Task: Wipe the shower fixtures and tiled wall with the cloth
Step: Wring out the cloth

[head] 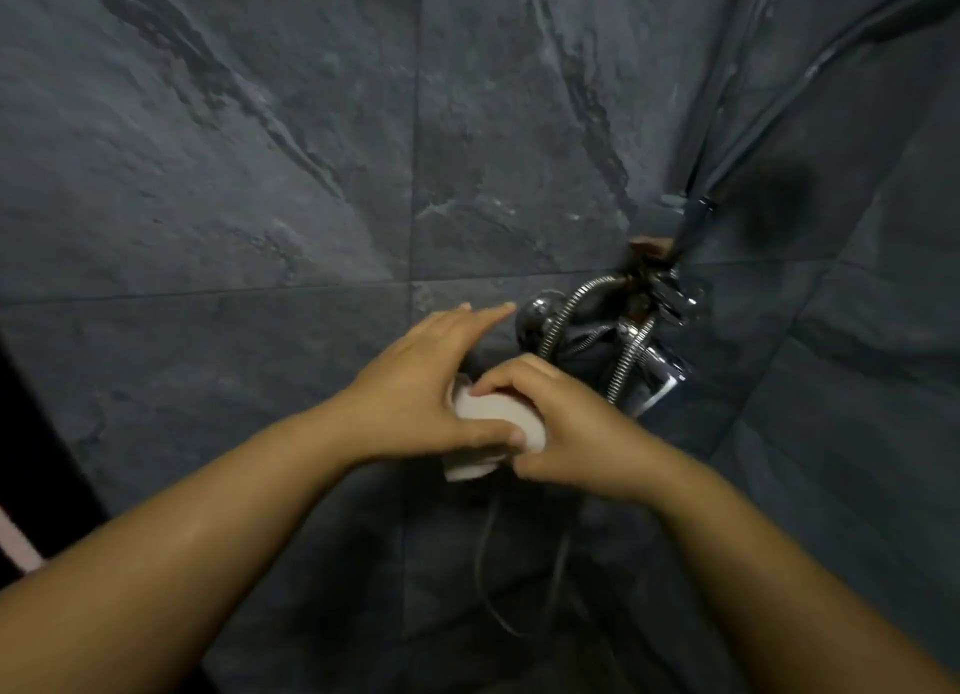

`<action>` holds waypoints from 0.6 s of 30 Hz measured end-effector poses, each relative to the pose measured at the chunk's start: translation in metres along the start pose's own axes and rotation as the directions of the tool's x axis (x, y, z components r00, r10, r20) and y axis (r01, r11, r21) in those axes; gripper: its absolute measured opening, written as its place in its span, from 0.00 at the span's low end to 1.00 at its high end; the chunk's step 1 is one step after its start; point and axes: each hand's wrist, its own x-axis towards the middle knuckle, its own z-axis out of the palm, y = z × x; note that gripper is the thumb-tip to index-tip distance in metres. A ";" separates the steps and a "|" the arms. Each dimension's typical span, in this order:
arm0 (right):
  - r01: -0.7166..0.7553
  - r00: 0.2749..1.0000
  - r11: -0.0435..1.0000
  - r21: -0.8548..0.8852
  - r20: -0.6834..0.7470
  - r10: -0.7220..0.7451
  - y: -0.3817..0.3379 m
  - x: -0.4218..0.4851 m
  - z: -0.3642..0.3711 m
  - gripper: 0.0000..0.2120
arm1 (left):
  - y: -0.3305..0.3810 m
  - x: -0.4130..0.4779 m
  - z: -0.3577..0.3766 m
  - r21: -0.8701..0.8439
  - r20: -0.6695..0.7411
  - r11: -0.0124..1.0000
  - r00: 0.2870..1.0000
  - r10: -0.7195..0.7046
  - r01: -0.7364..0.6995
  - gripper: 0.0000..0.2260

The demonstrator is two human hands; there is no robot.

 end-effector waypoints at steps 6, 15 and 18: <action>-0.093 0.992 0.989 -0.112 0.072 0.102 -0.018 -0.059 -0.046 0.25 | 0.049 0.028 0.034 -0.365 0.584 0.923 0.802 0.123 0.125 0.15; -0.553 0.827 0.820 -0.148 -0.217 0.518 0.005 -0.183 -0.035 0.28 | 0.081 0.027 0.131 -0.389 0.831 0.706 0.557 -0.009 0.591 0.12; -0.613 0.785 0.787 -0.072 -0.167 0.597 0.005 -0.221 -0.031 0.42 | 0.105 0.027 0.154 -0.334 0.861 0.700 0.507 -0.047 0.631 0.02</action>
